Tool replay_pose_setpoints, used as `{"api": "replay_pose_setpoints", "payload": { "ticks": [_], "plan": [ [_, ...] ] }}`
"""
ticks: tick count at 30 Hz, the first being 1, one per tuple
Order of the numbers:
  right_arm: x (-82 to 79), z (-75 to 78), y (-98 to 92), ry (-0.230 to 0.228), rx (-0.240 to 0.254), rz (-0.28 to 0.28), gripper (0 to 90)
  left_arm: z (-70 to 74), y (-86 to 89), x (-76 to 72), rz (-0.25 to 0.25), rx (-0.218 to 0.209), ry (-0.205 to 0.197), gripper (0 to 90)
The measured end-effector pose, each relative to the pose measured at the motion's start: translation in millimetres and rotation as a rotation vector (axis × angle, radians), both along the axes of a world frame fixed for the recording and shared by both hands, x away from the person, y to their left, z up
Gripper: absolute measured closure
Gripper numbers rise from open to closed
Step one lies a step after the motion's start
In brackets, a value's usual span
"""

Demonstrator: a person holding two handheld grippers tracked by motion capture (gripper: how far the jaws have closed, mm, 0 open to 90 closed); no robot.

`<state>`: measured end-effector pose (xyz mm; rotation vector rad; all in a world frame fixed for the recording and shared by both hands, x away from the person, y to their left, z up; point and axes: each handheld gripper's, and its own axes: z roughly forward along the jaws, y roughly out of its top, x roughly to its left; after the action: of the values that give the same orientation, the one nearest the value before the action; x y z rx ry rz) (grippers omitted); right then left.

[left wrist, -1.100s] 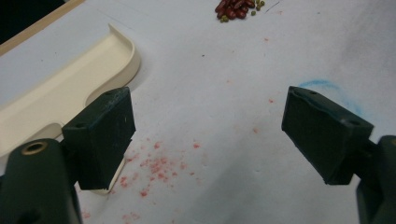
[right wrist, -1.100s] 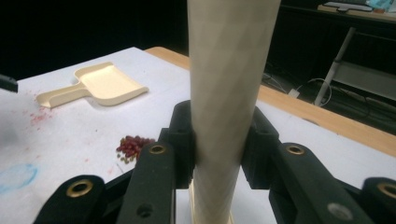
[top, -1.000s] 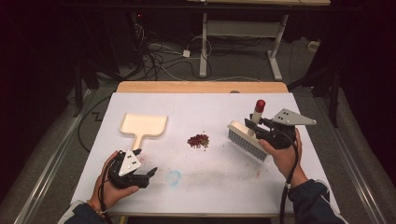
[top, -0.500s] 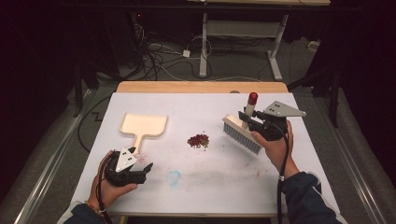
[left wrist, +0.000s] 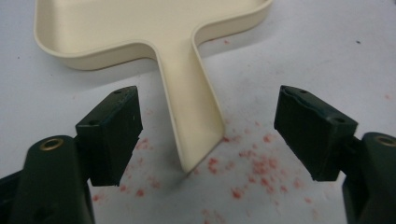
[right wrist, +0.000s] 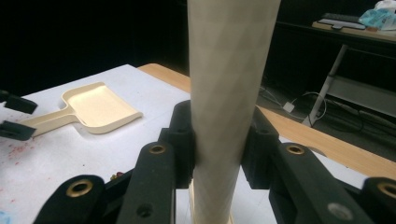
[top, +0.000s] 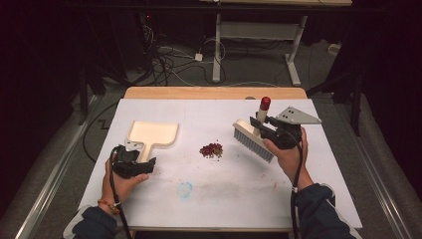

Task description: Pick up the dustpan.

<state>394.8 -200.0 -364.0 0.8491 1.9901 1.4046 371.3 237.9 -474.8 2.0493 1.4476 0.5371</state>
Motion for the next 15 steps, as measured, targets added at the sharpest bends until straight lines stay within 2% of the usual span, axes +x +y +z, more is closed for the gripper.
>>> {"api": "replay_pose_setpoints", "payload": {
  "ticks": [3, 4, 6, 9, 10, 12, 15],
  "plan": [
    [-2.0, 0.1, 0.0, 0.000, 0.002, 0.006, 70.4, -4.3, 0.7, 13.0, 0.035, -0.018, 0.035, 25.1],
    [-3.6, 0.1, -0.8, 0.004, 0.003, 0.010, 70.4, -5.9, 1.3, 16.6, 0.049, -0.023, 0.042, 29.4],
    [-4.0, 0.1, -1.2, 0.003, 0.005, 0.009, 70.4, -9.7, 1.8, 23.2, 0.062, -0.027, 0.063, 31.9],
    [-4.3, 0.4, -2.5, 0.003, 0.015, 0.008, 70.4, -10.8, 1.8, 27.7, 0.044, -0.034, 0.053, 32.5],
    [-4.6, 0.5, -2.6, 0.004, 0.021, 0.008, 70.4, -10.8, 1.1, 28.2, 0.035, -0.031, 0.049, 37.2],
    [-4.8, 0.4, -2.7, 0.006, 0.021, 0.007, 70.4, -11.3, 0.7, 28.8, 0.011, -0.028, 0.043, 39.5],
    [-5.8, 0.4, -2.4, 0.007, 0.015, 0.010, 70.4, -11.9, 1.9, 29.0, 0.005, -0.038, 0.039, 45.4]
  ]
}}
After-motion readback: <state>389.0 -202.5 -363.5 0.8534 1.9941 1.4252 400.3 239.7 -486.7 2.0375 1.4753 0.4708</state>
